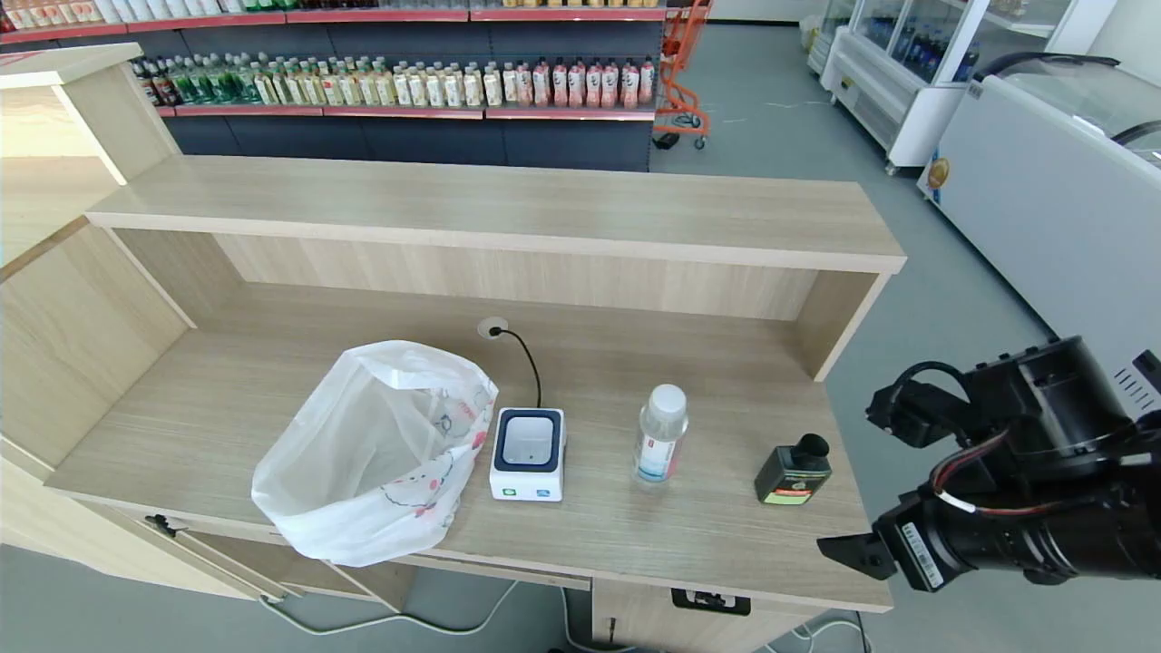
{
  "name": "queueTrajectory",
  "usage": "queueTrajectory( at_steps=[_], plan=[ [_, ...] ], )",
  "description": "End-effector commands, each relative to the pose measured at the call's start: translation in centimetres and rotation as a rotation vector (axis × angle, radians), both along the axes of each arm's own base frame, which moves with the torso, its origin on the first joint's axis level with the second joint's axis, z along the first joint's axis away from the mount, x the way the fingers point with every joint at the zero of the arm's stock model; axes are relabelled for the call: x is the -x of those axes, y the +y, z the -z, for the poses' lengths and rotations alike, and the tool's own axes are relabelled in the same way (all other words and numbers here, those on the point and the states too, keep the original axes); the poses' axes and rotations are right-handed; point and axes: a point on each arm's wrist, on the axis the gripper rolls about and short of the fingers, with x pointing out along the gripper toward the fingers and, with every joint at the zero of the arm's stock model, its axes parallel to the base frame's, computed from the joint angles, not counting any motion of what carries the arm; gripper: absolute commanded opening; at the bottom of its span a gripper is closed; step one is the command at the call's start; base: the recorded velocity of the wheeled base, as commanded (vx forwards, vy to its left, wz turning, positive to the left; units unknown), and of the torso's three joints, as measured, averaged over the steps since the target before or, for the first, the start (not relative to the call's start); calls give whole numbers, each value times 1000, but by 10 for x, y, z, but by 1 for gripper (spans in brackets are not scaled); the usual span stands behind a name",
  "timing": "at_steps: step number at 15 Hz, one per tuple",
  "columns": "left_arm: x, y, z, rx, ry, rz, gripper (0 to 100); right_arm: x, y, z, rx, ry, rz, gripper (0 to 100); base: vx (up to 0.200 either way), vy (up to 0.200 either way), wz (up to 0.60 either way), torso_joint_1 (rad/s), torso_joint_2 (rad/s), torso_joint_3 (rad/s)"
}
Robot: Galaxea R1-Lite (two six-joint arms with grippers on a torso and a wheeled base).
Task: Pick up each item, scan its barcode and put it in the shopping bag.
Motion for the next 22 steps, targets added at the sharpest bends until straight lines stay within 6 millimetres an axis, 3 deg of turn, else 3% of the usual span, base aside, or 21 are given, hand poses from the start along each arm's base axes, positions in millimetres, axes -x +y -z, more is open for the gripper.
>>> queueTrajectory(
  at_steps=[1, 6, 11, 16, 22],
  plan=[
    [0, 0, 0, 0, -1, 0, 100, -14, 21, 27, 14, 36, -42, 100, 0, 0, 0, 0, 0, 0],
    [0, 0, 0, 0, 1, 0, 100, -44, 80, 66, -85, -111, -30, 100, 0, 0, 0, 0, 0, 0],
    [0, 0, 0, 0, -1, 0, 100, -70, 109, 99, -108, -269, 2, 100, 0, 0, 0, 0, 0, 0],
    [0, 0, 0, 0, -1, 0, 100, -90, 133, 113, -135, -351, 20, 100, 0, 0, 0, 0, 0, 0],
    [0, 0, 0, 0, -1, 0, 100, -111, 150, 116, -155, -423, 14, 100, 0, 0, 0, 0, 0, 0]
  ],
)
